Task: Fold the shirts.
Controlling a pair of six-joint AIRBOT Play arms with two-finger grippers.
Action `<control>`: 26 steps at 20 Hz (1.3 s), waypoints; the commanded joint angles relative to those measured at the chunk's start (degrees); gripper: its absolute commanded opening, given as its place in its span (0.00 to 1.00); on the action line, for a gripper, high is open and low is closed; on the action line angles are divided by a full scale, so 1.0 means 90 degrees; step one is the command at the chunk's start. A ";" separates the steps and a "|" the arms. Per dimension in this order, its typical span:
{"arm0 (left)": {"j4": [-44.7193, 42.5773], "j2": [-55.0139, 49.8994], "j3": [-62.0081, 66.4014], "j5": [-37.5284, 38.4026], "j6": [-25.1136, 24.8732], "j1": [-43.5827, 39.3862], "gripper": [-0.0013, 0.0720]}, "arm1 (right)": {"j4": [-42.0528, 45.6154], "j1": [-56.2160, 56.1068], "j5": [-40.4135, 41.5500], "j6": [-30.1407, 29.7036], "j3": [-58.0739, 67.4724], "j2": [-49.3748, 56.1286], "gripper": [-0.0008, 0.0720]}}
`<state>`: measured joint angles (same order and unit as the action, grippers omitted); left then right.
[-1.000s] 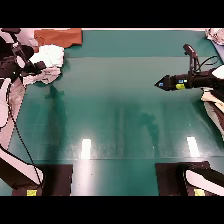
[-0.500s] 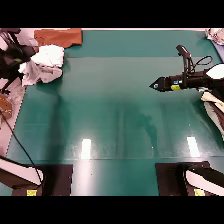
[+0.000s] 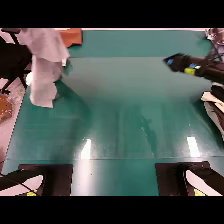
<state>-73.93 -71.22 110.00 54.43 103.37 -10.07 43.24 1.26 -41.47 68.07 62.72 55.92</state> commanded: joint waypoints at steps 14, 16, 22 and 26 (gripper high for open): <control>0.1120 -0.2786 -0.0782 -0.1474 0.0843 -0.4398 0.35 | 0.0032 0.2798 -0.1120 0.0267 0.0005 -0.1382 0.37; 0.1081 -0.2766 -0.0561 -0.1768 0.0678 -0.4223 1.00 | 0.0041 0.2543 -0.1452 0.0267 0.0005 -0.1054 0.37; -0.0389 -0.2633 0.1185 0.0678 -0.0039 -0.2618 1.00 | 0.0061 0.1702 -0.2140 0.0262 0.0005 0.0022 0.37; -0.1508 -0.2263 0.0406 0.2307 -0.0051 -0.1513 1.00 | 0.0097 0.1311 -0.2803 0.0265 0.0005 0.0663 0.37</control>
<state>-79.55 -93.01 115.70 63.11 103.68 -29.80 43.83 15.70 -61.95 70.46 62.72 57.95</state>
